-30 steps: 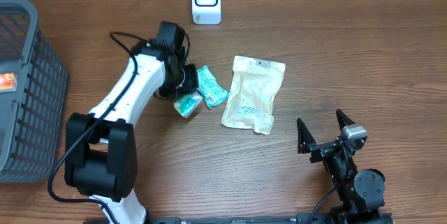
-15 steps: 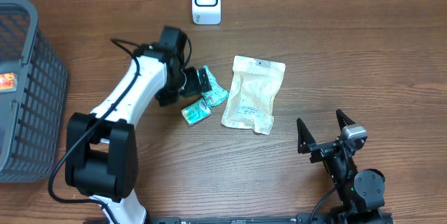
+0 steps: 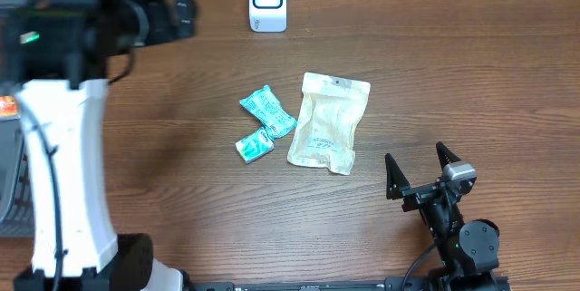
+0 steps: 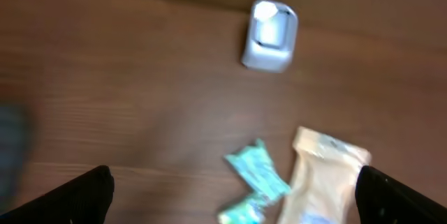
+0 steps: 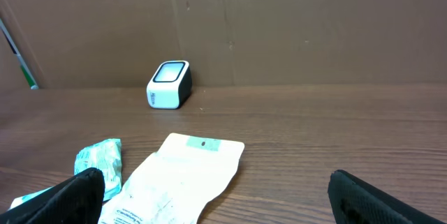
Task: Scan the item barcode
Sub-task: 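Move the left gripper back into the basket toward the green-lidded jar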
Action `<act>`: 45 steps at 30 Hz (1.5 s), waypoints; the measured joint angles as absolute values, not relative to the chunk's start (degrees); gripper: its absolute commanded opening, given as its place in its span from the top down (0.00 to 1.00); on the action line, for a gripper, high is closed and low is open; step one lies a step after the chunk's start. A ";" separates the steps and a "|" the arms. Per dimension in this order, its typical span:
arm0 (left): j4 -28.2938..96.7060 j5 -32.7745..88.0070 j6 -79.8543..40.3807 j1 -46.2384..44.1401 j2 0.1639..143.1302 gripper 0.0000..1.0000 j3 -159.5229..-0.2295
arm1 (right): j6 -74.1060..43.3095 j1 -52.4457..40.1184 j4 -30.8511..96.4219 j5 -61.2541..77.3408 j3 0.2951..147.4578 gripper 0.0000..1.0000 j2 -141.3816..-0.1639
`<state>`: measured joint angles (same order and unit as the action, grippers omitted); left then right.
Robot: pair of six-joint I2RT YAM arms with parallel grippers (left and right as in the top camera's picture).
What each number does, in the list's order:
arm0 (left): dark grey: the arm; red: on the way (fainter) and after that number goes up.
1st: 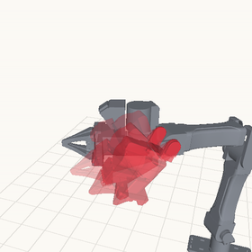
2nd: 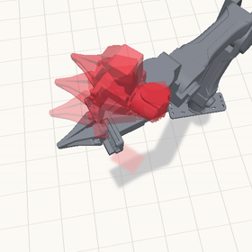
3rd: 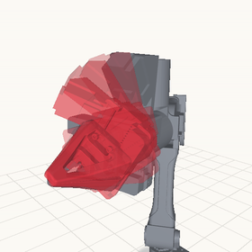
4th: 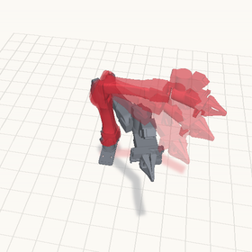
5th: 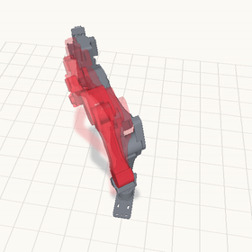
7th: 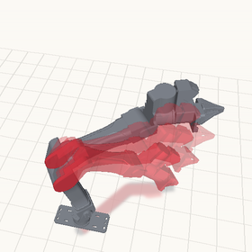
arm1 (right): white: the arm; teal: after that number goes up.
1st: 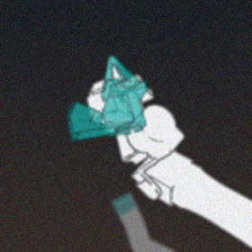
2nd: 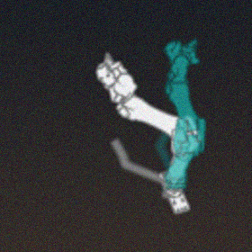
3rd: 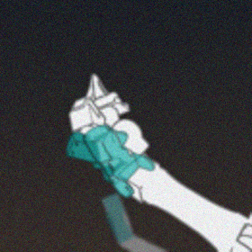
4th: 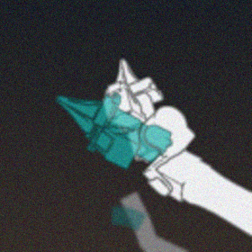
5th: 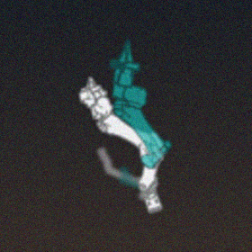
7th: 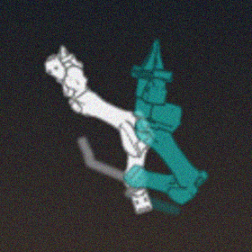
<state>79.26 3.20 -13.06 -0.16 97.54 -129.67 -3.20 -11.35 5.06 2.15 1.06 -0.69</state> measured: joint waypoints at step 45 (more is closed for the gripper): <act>57.74 -9.04 -13.58 60.93 98.59 0.00 -94.94 | -3.20 -11.33 5.08 2.13 1.06 0.00 -0.69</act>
<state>57.74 -9.04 -13.58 60.93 98.59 -94.94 -3.20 -11.33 5.08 2.13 1.06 -0.69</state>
